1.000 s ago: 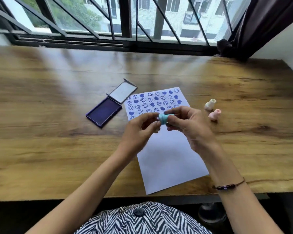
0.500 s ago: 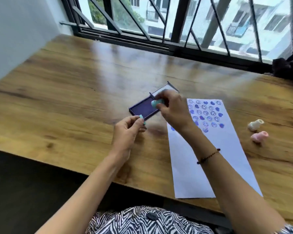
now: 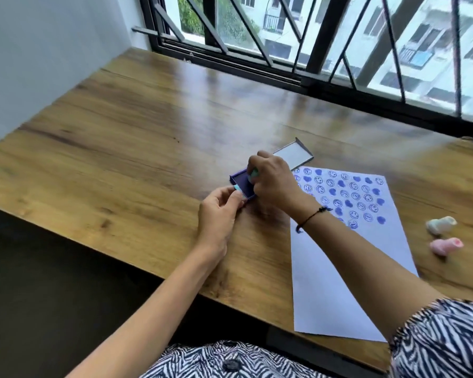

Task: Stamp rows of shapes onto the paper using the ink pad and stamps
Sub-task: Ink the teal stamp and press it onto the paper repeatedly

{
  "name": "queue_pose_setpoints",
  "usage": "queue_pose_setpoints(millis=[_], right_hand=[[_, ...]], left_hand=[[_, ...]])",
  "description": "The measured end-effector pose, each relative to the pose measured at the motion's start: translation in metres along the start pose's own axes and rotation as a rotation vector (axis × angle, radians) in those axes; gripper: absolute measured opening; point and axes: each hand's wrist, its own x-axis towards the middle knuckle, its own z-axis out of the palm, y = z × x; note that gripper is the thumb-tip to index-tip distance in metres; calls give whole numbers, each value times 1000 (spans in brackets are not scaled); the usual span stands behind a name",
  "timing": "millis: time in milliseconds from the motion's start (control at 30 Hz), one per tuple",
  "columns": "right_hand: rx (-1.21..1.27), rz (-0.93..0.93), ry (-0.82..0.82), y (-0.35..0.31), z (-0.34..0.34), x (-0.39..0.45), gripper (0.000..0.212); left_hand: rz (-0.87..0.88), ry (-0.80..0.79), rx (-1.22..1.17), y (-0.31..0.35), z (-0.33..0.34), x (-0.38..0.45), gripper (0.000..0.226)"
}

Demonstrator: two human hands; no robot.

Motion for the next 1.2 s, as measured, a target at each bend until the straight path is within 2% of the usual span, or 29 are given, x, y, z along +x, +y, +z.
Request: queue_pose_setpoints(millis=[333,400,533,600,667,767,833,1000,1200], right_hand=[[25,76,-1,-10,-7,-1,22],[144,152,95,-9,-12,-8,22],[498,464,473,21,-33,-49,16],[658,601,539,47,-46,-83,15],[716,690,565,71,-59,-115,16],[546,765,498,97,-69,-146,12],[379,728,401,104,-72,-155,12],[62,609,254,103,-77,-156,18],[-131,560,175,103,-76,-148,19]], left_hand=[[20,21,39,2,4,-4,12],[22,3,43,0,7,-10,13],[33,-122,128,-10,21,-22,6],[59,-221,188,-15,37,-30,6],[80,-346,254,-19,58,-38,4],[111,-482,361,-28,91,-48,6],[171,-523,444,-34,104,-51,9],[295,-532,586,-43,105,-49,18],[325,-529,597,-44,104,-49,19]])
